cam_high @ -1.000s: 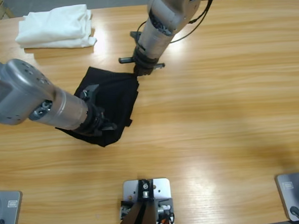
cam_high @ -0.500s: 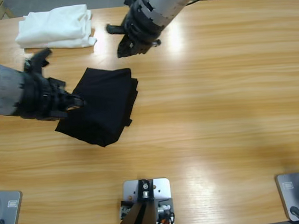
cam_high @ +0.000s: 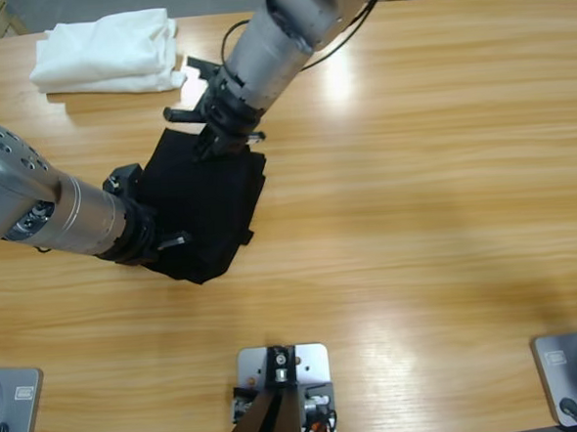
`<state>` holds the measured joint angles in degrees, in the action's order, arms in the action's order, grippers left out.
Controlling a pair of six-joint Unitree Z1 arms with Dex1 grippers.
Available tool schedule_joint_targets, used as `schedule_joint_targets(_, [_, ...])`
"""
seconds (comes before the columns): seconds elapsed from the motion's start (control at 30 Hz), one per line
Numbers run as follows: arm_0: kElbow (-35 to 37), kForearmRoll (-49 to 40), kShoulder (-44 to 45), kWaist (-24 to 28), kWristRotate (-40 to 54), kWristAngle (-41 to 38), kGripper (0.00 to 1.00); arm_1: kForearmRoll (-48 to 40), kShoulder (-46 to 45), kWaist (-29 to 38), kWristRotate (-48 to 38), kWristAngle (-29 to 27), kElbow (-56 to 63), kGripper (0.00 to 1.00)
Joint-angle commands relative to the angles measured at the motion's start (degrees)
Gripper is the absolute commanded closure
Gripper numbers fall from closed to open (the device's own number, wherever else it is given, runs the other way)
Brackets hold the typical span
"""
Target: Fold clothes
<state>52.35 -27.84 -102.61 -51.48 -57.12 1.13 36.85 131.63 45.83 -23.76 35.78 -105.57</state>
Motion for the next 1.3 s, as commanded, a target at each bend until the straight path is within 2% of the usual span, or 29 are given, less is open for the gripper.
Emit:
schedule_joint_targets(0.03, [-1.81,1.03,-3.07,0.24,-0.71,0.38,1.000,0.49,5.73,1.28,-1.06,0.87,-0.08,1.000])
schedule_joint_targets(0.13, [-1.81,1.03,-3.14,0.24,-0.63,0.36,1.000,0.65,6.94,1.40,-1.78,-0.64,-0.16,1.000])
schedule_joint_targets(0.33, [-2.52,1.03,-2.73,0.24,-0.54,0.36,1.000,1.62,9.01,1.05,-2.24,-8.66,-1.69,1.000])
schedule_joint_targets(0.47, [-3.18,1.02,-2.33,0.24,-0.54,0.36,1.000,1.70,9.80,-0.50,-1.82,-11.91,-1.62,1.000])
schedule_joint_targets(0.73, [-4.55,1.03,-1.92,0.24,-0.71,0.38,1.000,2.30,8.27,-4.84,-0.39,-14.05,-3.36,1.000])
schedule_joint_targets(0.87, [-4.26,1.12,-1.10,0.24,-0.71,0.43,1.000,2.95,2.89,-6.02,2.09,-14.33,-5.26,1.000])
schedule_joint_targets(0.97, [-2.66,1.12,5.23,0.24,-0.73,0.47,1.000,8.82,-4.59,-5.81,3.79,-13.75,-8.27,1.000])
schedule_joint_targets(1.1, [3.04,1.30,17.01,0.29,-0.40,0.45,1.000,18.10,-11.55,-0.15,7.55,-12.00,-8.39,1.000])
schedule_joint_targets(1.13, [3.74,1.30,18.15,0.35,0.27,0.39,0.940,18.63,-12.31,2.07,8.85,-13.37,-6.21,0.874])
schedule_joint_targets(1.17, [4.23,1.16,18.82,0.63,2.98,0.18,0.583,19.26,-12.73,3.51,9.26,-15.32,-4.59,0.212])
schedule_joint_targets(1.2, [4.29,0.56,19.42,0.94,8.15,0.24,0.162,20.04,-13.29,4.93,10.74,-18.17,-3.49,0.000])
schedule_joint_targets(1.23, [4.27,-1.41,20.21,1.42,13.42,0.36,0.022,20.79,-13.49,5.74,12.11,-19.98,-3.63,0.000])
schedule_joint_targets(1.3, [3.95,-9.69,24.37,4.72,15.25,0.48,0.004,23.87,-12.61,6.64,17.68,-20.50,-6.97,0.000])
